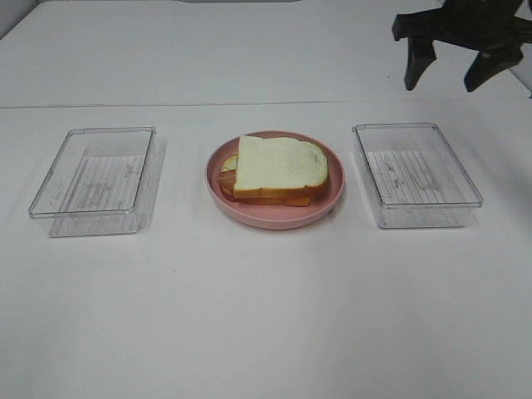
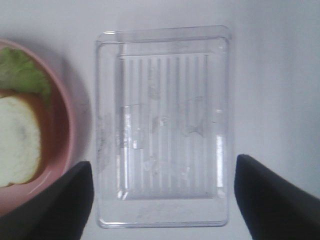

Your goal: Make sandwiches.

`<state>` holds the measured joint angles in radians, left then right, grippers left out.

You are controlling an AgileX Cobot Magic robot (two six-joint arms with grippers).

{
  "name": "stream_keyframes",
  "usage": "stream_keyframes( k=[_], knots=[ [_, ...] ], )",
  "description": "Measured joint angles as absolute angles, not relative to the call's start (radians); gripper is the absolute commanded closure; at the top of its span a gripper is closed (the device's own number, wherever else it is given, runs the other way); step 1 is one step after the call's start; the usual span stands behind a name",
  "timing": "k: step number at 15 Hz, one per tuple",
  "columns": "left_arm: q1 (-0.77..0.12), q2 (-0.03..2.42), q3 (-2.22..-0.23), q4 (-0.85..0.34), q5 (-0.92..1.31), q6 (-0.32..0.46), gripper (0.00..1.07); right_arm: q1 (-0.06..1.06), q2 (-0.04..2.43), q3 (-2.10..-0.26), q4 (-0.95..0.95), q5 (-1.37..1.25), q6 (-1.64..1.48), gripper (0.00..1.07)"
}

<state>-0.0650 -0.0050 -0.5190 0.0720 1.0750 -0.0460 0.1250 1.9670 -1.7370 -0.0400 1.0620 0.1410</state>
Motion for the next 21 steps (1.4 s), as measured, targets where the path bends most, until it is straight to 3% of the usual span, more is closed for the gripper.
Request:
stream_keyframes(
  k=[2, 5, 8, 10, 12, 13, 21],
  knots=[
    [-0.065, -0.005, -0.519, 0.072, 1.075, -0.046, 0.09, 0.037, 1.963, -1.737, -0.071, 1.107, 0.142, 0.3],
    [-0.065, -0.005, -0.519, 0.072, 1.075, -0.046, 0.09, 0.036, 1.943, -1.727, -0.073, 1.182, 0.116, 0.3],
    [-0.065, -0.005, -0.519, 0.072, 1.075, -0.046, 0.09, 0.037, 1.772, -1.515, -0.06, 1.173, 0.108, 0.3],
    [-0.065, -0.005, -0.519, 0.072, 1.075, -0.046, 0.09, 0.037, 1.501, -1.232, -0.06, 1.109, 0.113, 0.3],
    [-0.065, -0.005, -0.519, 0.072, 1.075, -0.046, 0.09, 0.037, 1.321, -1.084, -0.06, 1.091, 0.113, 0.3],
    [-0.065, -0.005, -0.519, 0.072, 1.075, -0.046, 0.09, 0.037, 1.079, -0.911, -0.059, 1.081, 0.113, 0.3],
    [-0.065, -0.005, -0.519, 0.077, 1.075, -0.045, 0.09, 0.037, 0.253, -0.553, -0.031, 1.086, 0.091, 0.3]
  ],
)
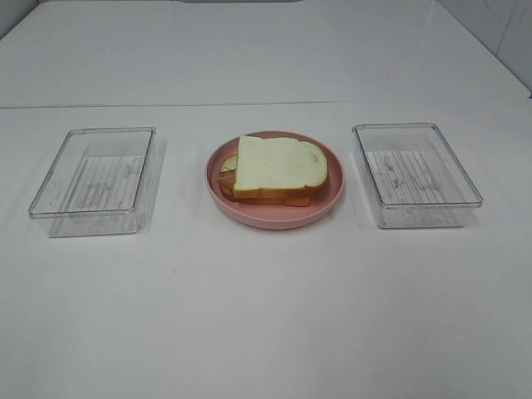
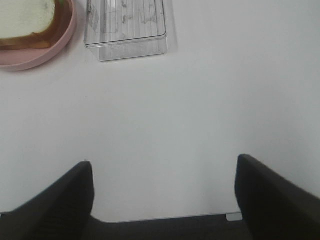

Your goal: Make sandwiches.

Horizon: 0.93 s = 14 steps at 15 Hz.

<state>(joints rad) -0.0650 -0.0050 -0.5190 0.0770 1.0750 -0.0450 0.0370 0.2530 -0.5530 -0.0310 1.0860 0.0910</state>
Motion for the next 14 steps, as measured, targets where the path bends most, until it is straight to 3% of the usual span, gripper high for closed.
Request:
stream_keyframes(
  k=[5, 14],
  knots=[
    [-0.065, -0.005, -0.519, 0.078, 1.075, -0.045, 0.09, 0.037, 0.008, -0.492, -0.034, 1.088, 0.089, 0.3],
    [-0.058, -0.005, -0.519, 0.078, 1.075, -0.045, 0.09, 0.037, -0.004, -0.459, -0.048, 1.112, 0.065, 0.31]
  ],
)
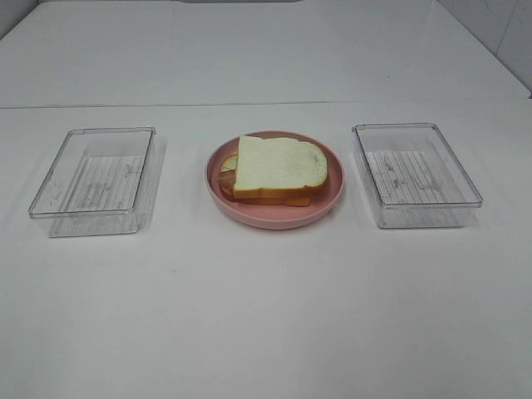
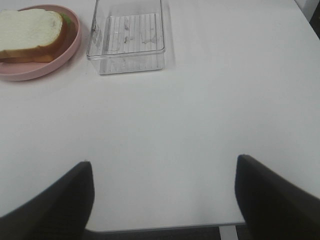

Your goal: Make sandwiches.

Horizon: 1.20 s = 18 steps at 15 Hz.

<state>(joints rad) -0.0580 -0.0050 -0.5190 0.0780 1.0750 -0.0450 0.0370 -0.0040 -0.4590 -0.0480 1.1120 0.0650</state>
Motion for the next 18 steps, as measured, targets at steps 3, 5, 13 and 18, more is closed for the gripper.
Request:
stream_keyframes(
  k=[3, 5, 13, 18],
  knots=[
    [-0.058, -0.005, -0.519, 0.078, 1.075, -0.045, 0.09, 0.037, -0.004, -0.459, -0.048, 1.112, 0.065, 0.31],
    [-0.058, -0.005, -0.519, 0.078, 1.075, -0.045, 0.09, 0.037, -0.004, -0.459, -0.048, 1.112, 0.059, 0.3],
    [-0.058, -0.005, -0.519, 0.078, 1.075, -0.045, 0.09, 0.037, -0.004, -0.458, 0.019, 1.112, -0.041, 0.1],
    [-0.058, -0.005, -0.519, 0.078, 1.075, -0.045, 0.09, 0.037, -0.004, -0.456, 0.019, 1.112, -0.041, 0.11]
  ],
)
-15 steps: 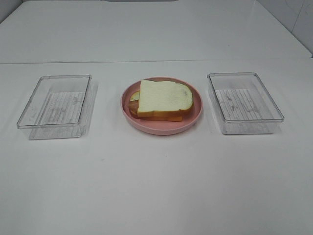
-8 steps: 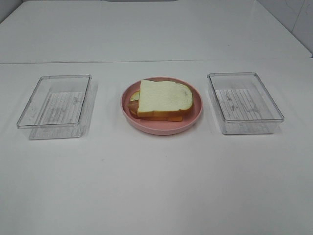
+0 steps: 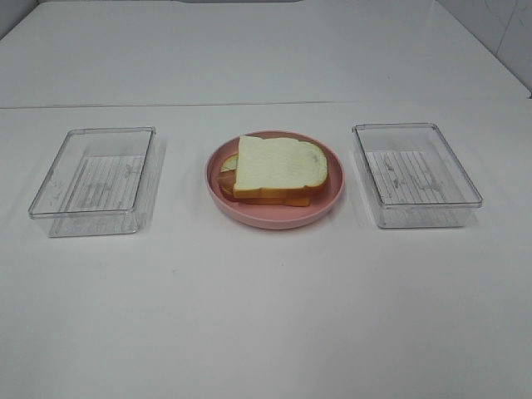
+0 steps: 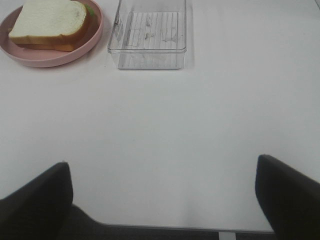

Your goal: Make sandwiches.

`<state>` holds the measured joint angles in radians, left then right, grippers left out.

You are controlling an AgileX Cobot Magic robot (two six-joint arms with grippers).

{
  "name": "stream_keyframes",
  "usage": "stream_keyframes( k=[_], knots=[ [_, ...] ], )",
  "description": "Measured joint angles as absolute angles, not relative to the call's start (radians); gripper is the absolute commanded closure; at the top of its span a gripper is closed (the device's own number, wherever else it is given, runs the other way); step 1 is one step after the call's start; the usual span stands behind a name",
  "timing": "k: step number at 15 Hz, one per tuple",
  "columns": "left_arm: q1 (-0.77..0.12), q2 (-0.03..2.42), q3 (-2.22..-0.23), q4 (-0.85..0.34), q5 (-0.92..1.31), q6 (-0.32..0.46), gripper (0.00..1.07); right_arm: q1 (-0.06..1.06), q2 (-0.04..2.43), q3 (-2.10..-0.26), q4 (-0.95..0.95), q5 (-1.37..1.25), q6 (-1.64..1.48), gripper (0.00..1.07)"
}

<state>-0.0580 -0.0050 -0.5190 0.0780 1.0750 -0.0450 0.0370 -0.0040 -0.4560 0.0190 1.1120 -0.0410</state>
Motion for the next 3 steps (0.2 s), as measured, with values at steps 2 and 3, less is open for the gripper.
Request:
stream_keyframes(
  k=[2, 3],
  knots=[
    [-0.058, -0.005, -0.519, 0.078, 1.075, -0.045, 0.09, 0.037, -0.004, -0.456, 0.019, 1.112, -0.041, 0.11],
    [-0.058, -0.005, -0.519, 0.078, 1.075, -0.045, 0.09, 0.037, -0.004, -0.456, 0.019, 1.112, -0.041, 0.11]
  ],
)
